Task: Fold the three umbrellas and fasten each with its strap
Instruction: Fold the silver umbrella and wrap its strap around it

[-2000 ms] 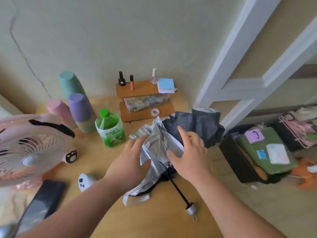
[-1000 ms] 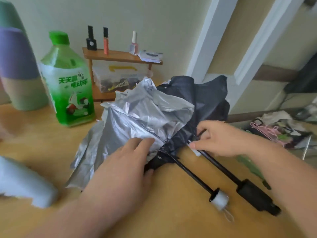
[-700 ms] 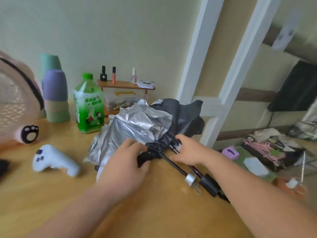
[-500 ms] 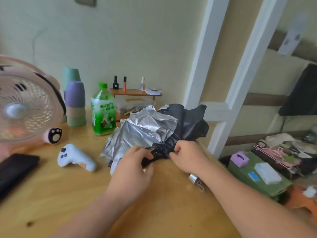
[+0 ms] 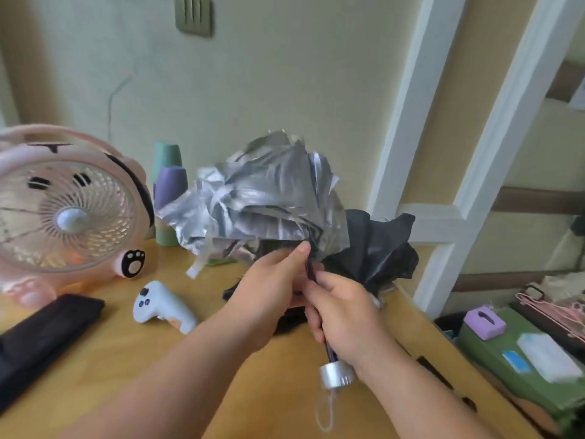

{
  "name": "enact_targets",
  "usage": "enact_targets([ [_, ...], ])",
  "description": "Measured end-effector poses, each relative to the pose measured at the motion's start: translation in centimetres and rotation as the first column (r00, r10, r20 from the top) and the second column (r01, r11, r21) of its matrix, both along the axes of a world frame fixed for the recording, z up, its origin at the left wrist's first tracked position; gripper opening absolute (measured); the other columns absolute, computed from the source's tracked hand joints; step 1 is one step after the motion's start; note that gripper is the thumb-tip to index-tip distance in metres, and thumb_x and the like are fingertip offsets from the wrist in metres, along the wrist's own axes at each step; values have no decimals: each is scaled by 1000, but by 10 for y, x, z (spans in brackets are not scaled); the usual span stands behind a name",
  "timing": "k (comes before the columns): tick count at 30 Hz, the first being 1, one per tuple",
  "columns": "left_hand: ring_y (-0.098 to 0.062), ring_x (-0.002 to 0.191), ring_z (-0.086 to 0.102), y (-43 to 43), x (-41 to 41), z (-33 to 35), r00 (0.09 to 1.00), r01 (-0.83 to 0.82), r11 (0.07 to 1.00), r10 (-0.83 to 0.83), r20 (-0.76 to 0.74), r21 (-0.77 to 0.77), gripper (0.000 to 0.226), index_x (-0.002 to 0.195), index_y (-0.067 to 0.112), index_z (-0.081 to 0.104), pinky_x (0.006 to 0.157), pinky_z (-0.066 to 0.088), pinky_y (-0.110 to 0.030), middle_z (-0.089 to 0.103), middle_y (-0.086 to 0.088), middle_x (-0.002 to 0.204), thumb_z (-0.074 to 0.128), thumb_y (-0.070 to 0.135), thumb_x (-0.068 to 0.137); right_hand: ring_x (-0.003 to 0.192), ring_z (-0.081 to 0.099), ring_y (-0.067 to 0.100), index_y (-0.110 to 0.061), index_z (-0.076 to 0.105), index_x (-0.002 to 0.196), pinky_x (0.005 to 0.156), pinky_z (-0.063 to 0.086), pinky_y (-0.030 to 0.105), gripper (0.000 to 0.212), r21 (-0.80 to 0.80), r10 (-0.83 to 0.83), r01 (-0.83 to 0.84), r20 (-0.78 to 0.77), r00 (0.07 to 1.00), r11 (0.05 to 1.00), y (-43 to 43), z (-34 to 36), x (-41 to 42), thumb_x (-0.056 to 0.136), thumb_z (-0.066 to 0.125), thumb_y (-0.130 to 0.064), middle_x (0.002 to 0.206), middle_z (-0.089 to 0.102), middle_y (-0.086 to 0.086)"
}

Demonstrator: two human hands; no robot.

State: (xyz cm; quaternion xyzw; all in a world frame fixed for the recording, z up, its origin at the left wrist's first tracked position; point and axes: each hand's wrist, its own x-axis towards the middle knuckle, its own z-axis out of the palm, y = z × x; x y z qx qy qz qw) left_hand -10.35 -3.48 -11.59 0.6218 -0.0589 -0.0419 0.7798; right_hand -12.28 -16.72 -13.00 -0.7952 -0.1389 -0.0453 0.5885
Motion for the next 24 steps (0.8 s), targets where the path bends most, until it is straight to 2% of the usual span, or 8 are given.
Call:
enact_targets([
  [3, -28, 66, 68, -1, 0, 18, 999, -19, 997, 16, -36, -72, 28, 110, 7, 62, 64, 55, -39, 76, -13, 89, 56, 34, 104, 51, 43, 23, -3, 59, 86, 54, 39, 30, 32, 130, 35, -37, 15, 999, 991, 18, -7, -14, 109, 47, -22, 56, 47, 9],
  [5, -19, 54, 63, 3, -2, 17, 997, -56, 992, 49, 57, 113, 27, 101, 7, 61, 50, 49, -28, 73, -8, 79, 57, 33, 103, 50, 42, 24, -9, 65, 96, 51, 37, 30, 26, 214, 44, -39, -20, 999, 976, 25, -17, -18, 109, 46, -22, 56, 46, 11],
  [7, -12, 48, 60, 7, -6, 13, 985, -79, 941, 22, 174, 328, 16, 101, 12, 59, 46, 43, -22, 74, -5, 81, 59, 29, 102, 49, 41, 24, -18, 69, 86, 51, 35, 32, 29, 308, 69, -41, -80, 994, 951, 30, -25, -24, 107, 49, -23, 55, 46, 12],
  [10, -13, 67, 69, 14, -12, 6, 970, -71, 901, -38, 241, 428, 6, 104, 21, 62, 63, 50, -26, 76, -1, 84, 64, 22, 98, 43, 37, 21, -8, 60, 63, 46, 30, 32, 41, 545, 166, -34, -196, 966, 838, 36, -27, -32, 93, 56, -35, 51, 38, 13],
  [13, -19, 65, 64, 20, -18, -3, 998, -18, 972, 3, 63, 234, 12, 87, 11, 67, 59, 47, -27, 72, -7, 76, 68, 19, 96, 32, 29, 16, -7, 40, 51, 38, 25, 23, 54, 699, 303, -16, -289, 908, 715, 42, -26, -34, 97, 49, -34, 43, 30, 5],
  [17, -27, 69, 62, 29, -34, -14, 990, -69, 996, 75, -123, 48, 35, 62, 10, 69, 64, 51, -32, 69, -20, 81, 67, 17, 96, 33, 29, 15, -3, 44, 58, 40, 25, 22, 53, 605, 311, -45, -342, 887, 795, 45, -31, -47, 105, 44, -27, 43, 33, 6],
  [22, -21, 63, 62, 43, -45, -37, 952, -116, 980, 63, -299, -163, 10, 95, 3, 66, 60, 39, -30, 67, -11, 76, 66, 13, 95, 42, 46, 21, -1, 61, 90, 44, 36, 23, 35, 348, 251, -118, -368, 895, 930, 49, -47, -68, 95, 60, -35, 53, 53, 10],
  [24, -23, 65, 64, 45, -47, -39, 961, -139, 955, 66, -267, -262, 12, 98, -3, 66, 60, 51, -32, 67, -13, 79, 65, 9, 95, 51, 55, 23, -1, 60, 95, 52, 43, 26, 34, 286, 278, -171, -390, 878, 943, 46, -43, -82, 81, 64, -31, 59, 60, 11],
])
